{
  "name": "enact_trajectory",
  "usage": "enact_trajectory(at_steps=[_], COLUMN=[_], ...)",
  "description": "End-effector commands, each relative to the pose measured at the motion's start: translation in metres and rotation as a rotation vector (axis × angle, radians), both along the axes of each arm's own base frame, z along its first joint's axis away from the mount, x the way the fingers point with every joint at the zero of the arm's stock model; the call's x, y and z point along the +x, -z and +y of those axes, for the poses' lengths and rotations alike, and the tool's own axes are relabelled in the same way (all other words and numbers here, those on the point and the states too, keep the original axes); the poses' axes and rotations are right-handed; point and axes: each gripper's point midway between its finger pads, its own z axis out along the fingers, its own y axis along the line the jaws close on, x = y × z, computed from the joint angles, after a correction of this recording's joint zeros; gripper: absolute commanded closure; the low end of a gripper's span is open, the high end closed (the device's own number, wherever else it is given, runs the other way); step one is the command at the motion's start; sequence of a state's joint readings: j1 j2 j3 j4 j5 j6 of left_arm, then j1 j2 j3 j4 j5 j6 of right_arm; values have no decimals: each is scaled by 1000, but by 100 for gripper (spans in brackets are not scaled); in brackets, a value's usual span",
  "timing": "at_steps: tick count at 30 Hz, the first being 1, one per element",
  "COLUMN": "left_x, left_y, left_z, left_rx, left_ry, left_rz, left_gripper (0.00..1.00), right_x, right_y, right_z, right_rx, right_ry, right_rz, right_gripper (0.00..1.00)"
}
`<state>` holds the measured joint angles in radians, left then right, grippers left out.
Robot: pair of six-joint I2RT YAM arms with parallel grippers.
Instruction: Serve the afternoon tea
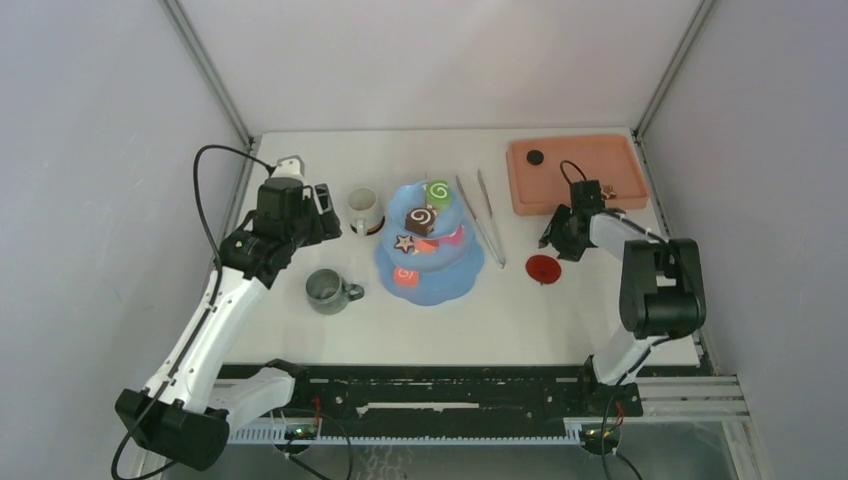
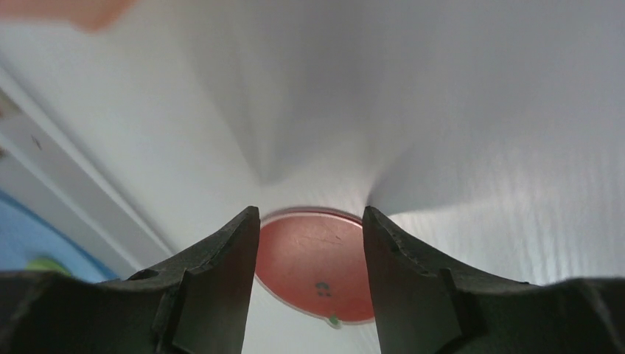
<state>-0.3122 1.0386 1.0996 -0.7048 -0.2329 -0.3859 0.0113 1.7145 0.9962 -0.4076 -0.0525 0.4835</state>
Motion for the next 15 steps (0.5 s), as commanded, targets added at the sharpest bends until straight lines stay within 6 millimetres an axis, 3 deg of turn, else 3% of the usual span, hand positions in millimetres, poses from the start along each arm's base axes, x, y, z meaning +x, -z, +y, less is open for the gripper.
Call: enact_trajectory(at_steps=[1,4,8,13,15], left_x=[-2,-3,-4,-6,-8], left_y=[-13,-13,-10,-7,-6], left_z=[2,1,0,-3,-3], left_rx=[-14,-20,-24,-37,-39], left_ry=[-20,-14,-7,5,12], left_rz=[-36,-36,-29,-26,-24], left_gripper=[24,24,24,24,24], right_x=[-45,-76,-116,-152,-157], right_y=[-3,-3,-6,-20,-30], right_z=[23,44,89,158,164], right_rx=[65,95,130,207,204], right_ry=[-12,-39,-127,-273,-291], right_rz=[37,56,74,66,37], right_gripper=[39,38,39,39,39])
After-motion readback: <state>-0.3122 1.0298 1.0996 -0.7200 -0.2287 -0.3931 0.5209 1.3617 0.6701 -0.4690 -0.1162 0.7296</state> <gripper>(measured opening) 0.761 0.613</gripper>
